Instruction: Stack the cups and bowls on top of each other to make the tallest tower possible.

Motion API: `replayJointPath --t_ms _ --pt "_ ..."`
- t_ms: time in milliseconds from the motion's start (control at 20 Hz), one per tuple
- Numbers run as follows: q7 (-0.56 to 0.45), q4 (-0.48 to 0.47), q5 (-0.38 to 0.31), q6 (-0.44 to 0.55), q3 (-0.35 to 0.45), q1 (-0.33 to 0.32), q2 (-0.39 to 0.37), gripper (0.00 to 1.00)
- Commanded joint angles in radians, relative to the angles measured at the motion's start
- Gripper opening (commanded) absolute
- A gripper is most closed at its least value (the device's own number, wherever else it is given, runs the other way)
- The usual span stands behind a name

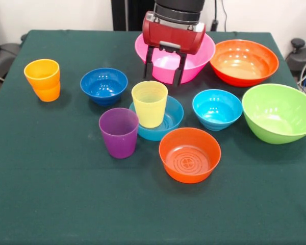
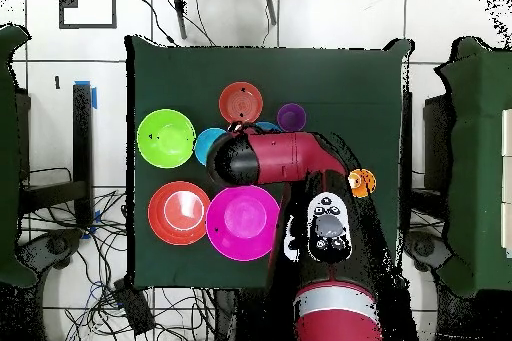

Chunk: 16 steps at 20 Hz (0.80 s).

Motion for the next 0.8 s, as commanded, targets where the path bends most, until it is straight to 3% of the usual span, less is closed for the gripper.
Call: replayJointPath --t_ms 50,400,800 --pt "0.077 -0.060 0.048 0.059 0.059 0.009 0.025 1.00" --pt "0.096 -0.076 0.103 0.178 0.019 0.082 -0.023 1.00" --pt "0.156 -0.076 0.139 0.161 -0.014 0.175 0.031 1.00"
